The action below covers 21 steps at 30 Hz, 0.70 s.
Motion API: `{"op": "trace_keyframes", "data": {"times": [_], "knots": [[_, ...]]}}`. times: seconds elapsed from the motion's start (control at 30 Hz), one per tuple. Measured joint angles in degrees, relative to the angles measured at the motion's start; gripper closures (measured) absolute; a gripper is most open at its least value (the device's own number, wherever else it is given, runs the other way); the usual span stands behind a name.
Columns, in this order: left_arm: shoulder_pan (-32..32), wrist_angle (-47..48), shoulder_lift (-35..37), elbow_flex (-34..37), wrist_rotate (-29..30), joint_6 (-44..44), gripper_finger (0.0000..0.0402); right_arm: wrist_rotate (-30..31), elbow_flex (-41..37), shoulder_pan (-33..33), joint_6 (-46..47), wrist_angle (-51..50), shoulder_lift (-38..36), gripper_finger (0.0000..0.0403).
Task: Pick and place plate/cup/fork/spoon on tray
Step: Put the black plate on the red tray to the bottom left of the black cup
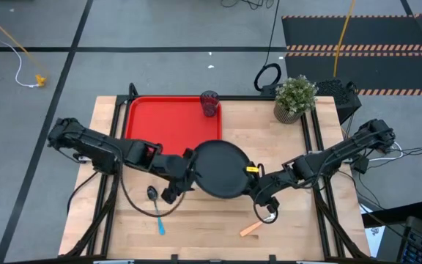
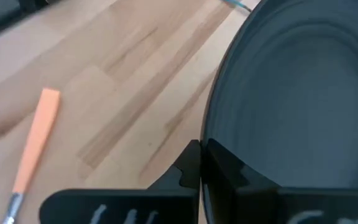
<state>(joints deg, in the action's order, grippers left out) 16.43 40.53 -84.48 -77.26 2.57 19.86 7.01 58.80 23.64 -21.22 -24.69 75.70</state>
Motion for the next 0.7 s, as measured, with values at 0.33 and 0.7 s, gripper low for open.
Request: {"op": "trace_keyframes", "data": {"times": [0.33, 0.7], "knots": [[0.0, 6.37, -6.69, -3.31, -1.68, 2.91, 0.0163, -6.6, -0.26, -1.6, -0.21, 0.48, -0.09, 0.0403], [-0.34, 7.1, -6.55, -3.31, -2.18, 5.3, 0.0163, -10.47, -0.26, -3.06, 2.66, 0.48, -0.09, 0.0403]]}}
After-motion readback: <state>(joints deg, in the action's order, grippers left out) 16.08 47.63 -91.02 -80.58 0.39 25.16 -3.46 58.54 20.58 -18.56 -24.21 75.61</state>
